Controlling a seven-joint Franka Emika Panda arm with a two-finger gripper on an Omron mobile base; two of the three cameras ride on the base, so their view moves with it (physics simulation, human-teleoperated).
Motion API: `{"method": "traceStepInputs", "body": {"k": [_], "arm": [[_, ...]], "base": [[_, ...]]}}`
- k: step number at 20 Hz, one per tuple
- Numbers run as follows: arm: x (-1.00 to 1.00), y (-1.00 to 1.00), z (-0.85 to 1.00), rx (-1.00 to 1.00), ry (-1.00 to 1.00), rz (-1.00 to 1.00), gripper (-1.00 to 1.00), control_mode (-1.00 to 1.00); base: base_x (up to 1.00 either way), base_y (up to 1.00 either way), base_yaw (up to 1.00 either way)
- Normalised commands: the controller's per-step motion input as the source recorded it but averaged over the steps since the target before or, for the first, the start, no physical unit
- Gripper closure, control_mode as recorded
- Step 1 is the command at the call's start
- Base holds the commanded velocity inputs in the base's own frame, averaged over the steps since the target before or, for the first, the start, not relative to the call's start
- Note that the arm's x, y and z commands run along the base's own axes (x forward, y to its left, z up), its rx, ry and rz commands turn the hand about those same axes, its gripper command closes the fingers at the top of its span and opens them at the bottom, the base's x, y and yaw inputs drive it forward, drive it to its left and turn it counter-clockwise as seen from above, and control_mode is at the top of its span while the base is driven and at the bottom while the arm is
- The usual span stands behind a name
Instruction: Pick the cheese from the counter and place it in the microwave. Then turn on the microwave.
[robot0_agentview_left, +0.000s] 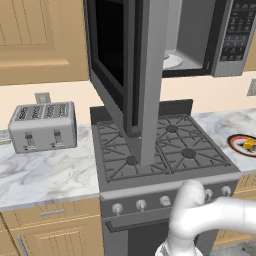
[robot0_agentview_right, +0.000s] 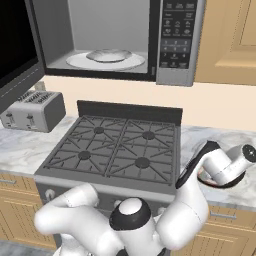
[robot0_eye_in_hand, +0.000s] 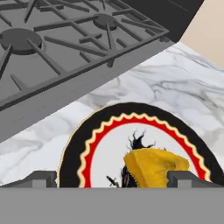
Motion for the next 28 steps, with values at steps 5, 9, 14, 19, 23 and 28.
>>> {"method": "traceStepInputs", "body": {"k": [5,9,14,19,23,28], "arm": [[0.01,-0.28,-0.28,0.00,0.00,0.01,-1.00,-1.00],[0.04,-0.25,-0.28,0.00,0.00,0.01,-1.00,-1.00],[0.15,-0.26,-0.20,0.00,0.00,0.02,-1.00,-1.00],[0.25,-0.28,-0.15,0.00,0.00,0.03,-1.00,-1.00],[0.36,-0.31,-0.10,0.00,0.00,0.04,-1.00,-1.00],[0.42,-0.30,-0.07,0.00,0.01,0.07,-1.00,-1.00]], "base": [[0.00,0.00,0.00],[0.00,0.00,0.00],[0.00,0.00,0.00],[0.00,0.00,0.00],[0.00,0.00,0.00],[0.00,0.00,0.00]]}}
